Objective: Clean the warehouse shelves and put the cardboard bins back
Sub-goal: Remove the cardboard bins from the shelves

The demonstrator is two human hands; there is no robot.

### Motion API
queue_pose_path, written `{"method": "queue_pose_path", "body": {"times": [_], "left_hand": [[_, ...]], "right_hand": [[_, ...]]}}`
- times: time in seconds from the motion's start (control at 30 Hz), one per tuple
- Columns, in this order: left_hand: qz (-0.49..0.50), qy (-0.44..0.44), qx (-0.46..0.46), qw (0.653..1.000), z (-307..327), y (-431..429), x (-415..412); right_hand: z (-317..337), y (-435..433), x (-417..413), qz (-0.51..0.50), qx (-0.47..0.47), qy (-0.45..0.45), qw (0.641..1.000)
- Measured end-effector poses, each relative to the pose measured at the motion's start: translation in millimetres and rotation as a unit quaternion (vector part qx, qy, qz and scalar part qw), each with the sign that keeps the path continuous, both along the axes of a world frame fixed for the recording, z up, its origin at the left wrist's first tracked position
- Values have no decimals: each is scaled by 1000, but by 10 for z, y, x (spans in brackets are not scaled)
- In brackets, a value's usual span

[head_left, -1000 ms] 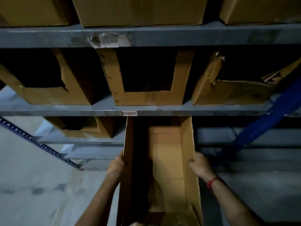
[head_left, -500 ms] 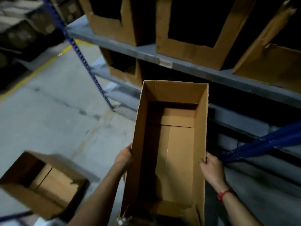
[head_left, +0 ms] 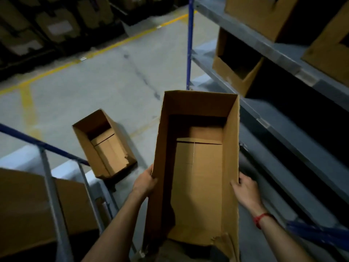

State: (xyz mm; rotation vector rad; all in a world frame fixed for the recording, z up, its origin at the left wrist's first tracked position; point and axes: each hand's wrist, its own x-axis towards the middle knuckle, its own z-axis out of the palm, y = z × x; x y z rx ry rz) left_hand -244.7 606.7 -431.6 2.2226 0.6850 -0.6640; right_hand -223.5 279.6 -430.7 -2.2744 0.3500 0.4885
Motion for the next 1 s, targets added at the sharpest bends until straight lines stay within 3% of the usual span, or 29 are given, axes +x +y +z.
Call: {"method": "queue_pose_path", "body": {"times": [0.23, 0.43, 0.8, 1.0], "left_hand": [[77, 2, -32, 997, -11, 515, 193], [95, 9, -35, 995, -67, 1091, 687], [121, -3, -26, 992, -158, 1803, 981], [197, 36, -146, 969, -153, 2093, 956]], "right_hand": [[3, 615, 718, 62, 2, 15, 998], [18, 1150, 1209, 125, 42, 58, 990], [-48, 1972, 1904, 173, 31, 45, 984], [-141, 2534, 2513, 232, 27, 32, 972]]}}
